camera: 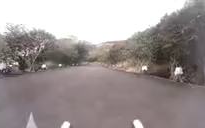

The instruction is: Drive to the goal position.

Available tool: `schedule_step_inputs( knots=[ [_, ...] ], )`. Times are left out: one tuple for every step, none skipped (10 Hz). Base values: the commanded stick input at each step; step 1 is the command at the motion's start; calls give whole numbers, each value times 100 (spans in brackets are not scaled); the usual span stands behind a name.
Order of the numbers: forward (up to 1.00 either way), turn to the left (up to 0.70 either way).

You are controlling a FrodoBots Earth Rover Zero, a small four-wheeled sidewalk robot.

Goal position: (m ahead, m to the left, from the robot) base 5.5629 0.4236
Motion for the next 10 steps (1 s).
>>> schedule_step_inputs(
  knots=[
    [50,0],
    [50,0],
    [50,0],
    [50,0],
    [50,0],
    [50,0],
    [50,0],
    [50,0],
    [50,0],
    [50,0]
  ],
)
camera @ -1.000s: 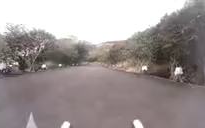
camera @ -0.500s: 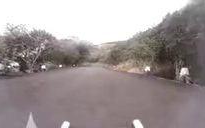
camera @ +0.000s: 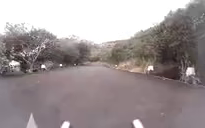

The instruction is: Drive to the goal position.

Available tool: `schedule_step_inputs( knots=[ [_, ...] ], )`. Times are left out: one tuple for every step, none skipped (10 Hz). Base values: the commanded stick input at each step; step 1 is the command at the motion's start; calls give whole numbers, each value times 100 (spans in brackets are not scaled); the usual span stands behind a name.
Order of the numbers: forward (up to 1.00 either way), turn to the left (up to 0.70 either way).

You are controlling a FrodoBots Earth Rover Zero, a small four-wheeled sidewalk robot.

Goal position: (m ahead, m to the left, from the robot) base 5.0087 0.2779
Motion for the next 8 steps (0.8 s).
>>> schedule_step_inputs(
  knots=[
    [50,0],
    [50,0],
    [50,0],
    [50,0],
    [50,0],
    [50,0],
    [50,0],
    [50,0]
  ],
)
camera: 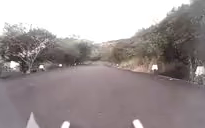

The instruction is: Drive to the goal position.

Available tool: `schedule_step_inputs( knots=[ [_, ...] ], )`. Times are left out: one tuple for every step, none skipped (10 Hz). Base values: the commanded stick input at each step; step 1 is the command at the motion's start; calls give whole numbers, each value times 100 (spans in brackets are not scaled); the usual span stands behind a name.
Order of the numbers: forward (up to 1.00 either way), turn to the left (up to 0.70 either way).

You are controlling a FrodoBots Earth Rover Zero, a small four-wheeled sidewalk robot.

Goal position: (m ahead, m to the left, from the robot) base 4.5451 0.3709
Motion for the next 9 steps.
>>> schedule_step_inputs(
  knots=[
    [50,0],
    [50,0],
    [50,0],
    [50,0],
    [50,0],
    [50,0],
    [50,0],
    [50,0],
    [50,0]
  ],
)
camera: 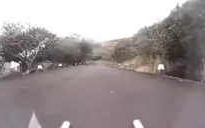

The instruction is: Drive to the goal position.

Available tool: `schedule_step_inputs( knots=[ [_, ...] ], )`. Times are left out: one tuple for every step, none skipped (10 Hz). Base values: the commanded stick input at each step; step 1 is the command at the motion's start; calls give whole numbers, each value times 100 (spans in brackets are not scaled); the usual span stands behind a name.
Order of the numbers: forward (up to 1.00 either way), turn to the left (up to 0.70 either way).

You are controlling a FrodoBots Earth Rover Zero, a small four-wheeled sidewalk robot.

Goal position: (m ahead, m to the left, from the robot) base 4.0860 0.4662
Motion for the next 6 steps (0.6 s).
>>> schedule_step_inputs(
  knots=[
    [50,0],
    [50,0],
    [50,0],
    [50,0],
    [50,0],
    [50,-3]
  ],
)
